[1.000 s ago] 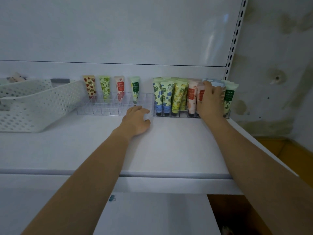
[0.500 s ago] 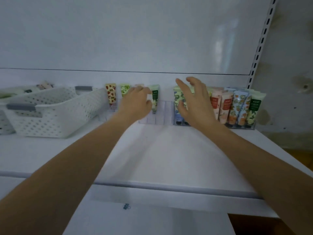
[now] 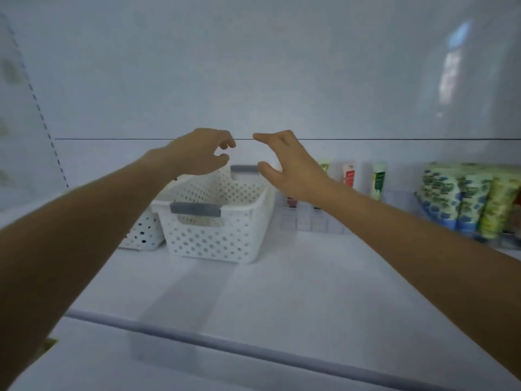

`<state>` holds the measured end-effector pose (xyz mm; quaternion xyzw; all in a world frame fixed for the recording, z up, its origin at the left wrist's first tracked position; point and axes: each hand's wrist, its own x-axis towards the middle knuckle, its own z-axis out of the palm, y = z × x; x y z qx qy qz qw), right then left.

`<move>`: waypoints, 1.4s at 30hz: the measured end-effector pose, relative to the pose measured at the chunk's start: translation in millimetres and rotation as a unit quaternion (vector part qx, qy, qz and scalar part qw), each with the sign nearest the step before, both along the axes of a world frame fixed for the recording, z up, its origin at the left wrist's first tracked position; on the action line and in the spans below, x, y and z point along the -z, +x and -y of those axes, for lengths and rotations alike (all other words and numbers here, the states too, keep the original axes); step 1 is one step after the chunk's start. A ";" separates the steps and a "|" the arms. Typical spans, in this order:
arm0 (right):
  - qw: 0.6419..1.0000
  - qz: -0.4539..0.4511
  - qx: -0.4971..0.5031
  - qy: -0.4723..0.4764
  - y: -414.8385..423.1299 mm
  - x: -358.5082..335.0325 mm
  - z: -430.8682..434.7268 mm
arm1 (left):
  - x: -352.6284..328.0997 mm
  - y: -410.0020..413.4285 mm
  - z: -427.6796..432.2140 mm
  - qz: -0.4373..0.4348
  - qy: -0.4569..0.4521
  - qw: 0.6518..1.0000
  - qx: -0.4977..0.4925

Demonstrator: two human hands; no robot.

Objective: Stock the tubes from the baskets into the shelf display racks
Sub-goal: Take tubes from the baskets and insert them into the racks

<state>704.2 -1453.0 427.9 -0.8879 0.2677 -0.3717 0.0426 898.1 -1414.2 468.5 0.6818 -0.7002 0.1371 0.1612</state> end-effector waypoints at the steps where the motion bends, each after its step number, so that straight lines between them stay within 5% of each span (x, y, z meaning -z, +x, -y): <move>1: 1.000 -0.008 -0.004 0.018 12.3 0.4 2.3 | 2.2 13.0 1.8 -0.002 0.007 1.000 0.005; 11: 0.984 -0.157 0.064 0.059 54.8 -7.4 42.2 | 8.9 60.2 50.6 0.105 0.132 0.979 0.116; 21: 0.820 -0.542 0.137 0.125 81.8 -26.9 68.3 | 22.0 32.1 93.8 0.149 0.351 0.911 0.156; 28: 0.756 -0.627 0.117 0.148 104.8 -2.0 75.0 | 36.6 45.2 102.6 0.071 0.371 0.913 0.156; 31: 0.765 -0.613 0.069 0.183 107.5 -6.3 77.5 | 36.6 48.5 102.8 0.023 0.343 0.921 0.184; 35: 0.828 -0.521 0.024 0.206 104.7 -23.4 80.5 | 29.0 49.2 100.9 -0.028 0.314 0.926 0.209; 42: 0.913 -0.142 -0.026 0.381 79.3 -48.3 91.4 | 17.5 59.4 96.1 -0.223 0.320 0.900 0.194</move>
